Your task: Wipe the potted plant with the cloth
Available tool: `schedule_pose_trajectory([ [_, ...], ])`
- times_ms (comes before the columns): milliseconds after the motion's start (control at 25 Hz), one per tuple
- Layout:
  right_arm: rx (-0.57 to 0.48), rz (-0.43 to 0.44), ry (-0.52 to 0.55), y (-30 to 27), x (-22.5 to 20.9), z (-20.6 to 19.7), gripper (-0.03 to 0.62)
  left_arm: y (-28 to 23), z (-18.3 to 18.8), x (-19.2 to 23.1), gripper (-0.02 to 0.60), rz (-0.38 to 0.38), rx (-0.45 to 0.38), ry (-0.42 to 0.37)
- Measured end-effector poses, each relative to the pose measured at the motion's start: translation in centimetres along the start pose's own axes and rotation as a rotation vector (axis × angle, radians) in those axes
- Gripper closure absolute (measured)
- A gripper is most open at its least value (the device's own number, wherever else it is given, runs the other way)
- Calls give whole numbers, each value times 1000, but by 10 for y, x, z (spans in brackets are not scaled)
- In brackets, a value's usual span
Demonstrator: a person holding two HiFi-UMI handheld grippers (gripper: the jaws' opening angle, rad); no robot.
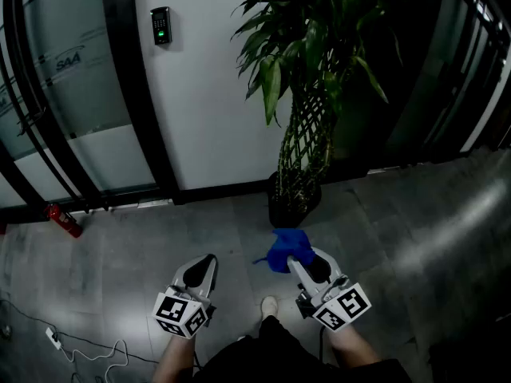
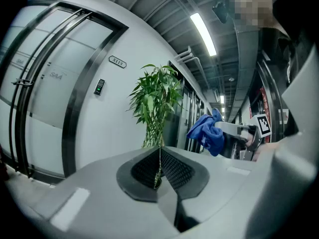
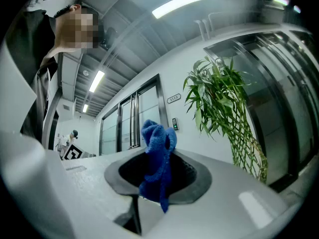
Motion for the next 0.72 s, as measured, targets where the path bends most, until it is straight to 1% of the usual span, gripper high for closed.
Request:
schedule_pose_trajectory([
  [160, -7, 35, 3, -30, -22, -3, 483, -21, 2, 19, 566, 33, -7, 7],
  [400, -60, 106, -11, -89, -73, 8, 484, -64, 31, 41, 566, 60, -54, -31],
  [480, -84, 130, -5, -103, -86, 16, 482, -82, 38, 47, 566, 69, -74, -28],
  [600, -112, 149, 22, -112, -108, 26, 482, -116, 48, 48, 566, 58, -96, -32],
  [720, -130, 131, 24, -118, -138, 33, 482, -156, 55, 44, 566, 25, -101, -49],
])
Point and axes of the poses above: the fingertips, and each gripper's own axes: y backward along the fingers, x to its left, z out of its top, the point moved 4 cm from there along y, backward along the fingers, and after that the axes turned 1 degree about z, right-handed, at the moved point
